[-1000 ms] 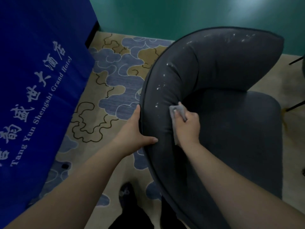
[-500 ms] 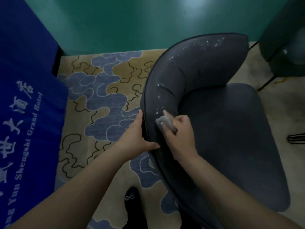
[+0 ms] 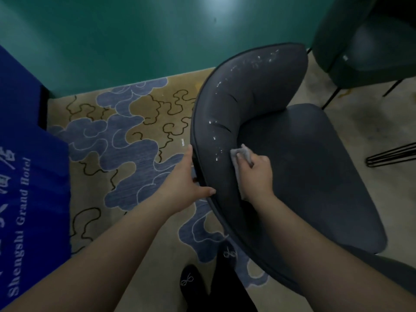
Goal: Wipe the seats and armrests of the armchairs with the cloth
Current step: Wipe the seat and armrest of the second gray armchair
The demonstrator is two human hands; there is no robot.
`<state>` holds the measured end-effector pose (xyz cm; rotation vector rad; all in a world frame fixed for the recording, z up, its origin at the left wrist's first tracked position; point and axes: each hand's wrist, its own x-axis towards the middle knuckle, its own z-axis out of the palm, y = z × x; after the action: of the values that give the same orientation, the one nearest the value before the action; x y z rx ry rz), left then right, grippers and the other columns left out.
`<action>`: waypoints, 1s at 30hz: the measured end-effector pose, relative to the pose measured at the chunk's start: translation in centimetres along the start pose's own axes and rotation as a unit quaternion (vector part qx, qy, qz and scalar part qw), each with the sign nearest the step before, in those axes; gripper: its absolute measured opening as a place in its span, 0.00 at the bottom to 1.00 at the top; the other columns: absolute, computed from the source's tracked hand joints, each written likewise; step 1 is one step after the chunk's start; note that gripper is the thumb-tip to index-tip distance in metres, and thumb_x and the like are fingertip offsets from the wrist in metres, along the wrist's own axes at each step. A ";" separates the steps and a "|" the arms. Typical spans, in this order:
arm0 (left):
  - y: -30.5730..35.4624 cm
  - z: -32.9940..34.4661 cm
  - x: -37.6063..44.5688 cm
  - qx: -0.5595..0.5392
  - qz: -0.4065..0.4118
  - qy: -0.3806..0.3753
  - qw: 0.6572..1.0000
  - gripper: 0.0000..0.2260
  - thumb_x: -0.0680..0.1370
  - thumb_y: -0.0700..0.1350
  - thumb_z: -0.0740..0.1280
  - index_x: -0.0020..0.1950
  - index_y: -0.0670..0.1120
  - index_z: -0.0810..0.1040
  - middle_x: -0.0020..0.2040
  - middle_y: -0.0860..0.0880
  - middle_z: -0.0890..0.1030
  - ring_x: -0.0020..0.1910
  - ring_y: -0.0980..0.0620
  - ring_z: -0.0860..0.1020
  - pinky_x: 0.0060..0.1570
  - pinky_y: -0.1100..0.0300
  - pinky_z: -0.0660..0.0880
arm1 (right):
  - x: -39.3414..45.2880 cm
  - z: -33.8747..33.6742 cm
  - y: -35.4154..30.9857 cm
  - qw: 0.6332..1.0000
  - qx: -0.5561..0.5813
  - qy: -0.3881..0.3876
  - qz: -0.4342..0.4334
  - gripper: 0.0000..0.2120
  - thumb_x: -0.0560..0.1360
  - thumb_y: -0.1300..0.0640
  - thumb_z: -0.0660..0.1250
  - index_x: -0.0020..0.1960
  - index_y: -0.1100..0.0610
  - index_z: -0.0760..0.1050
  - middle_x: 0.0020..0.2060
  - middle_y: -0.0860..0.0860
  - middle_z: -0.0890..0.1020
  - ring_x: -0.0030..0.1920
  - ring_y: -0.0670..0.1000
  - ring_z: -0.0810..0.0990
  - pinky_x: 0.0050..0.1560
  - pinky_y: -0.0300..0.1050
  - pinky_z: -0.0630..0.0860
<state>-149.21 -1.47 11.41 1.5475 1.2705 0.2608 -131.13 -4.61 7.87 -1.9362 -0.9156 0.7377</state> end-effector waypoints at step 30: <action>1.9 -3.7 8.1 0.010 -0.027 -0.031 0.999 0.59 0.62 0.48 0.81 0.77 0.62 0.41 0.64 0.65 0.66 0.61 0.61 0.71 0.49 0.72 0.70 | 9.2 3.7 -2.8 0.998 0.043 0.040 -0.036 0.19 0.77 0.55 0.66 0.68 0.53 0.73 0.48 0.51 0.67 0.44 0.44 0.72 0.55 0.35 0.72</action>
<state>-147.47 7.48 11.02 1.5243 1.2685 0.1641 -129.72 5.62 7.26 -1.8337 -0.8856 0.6432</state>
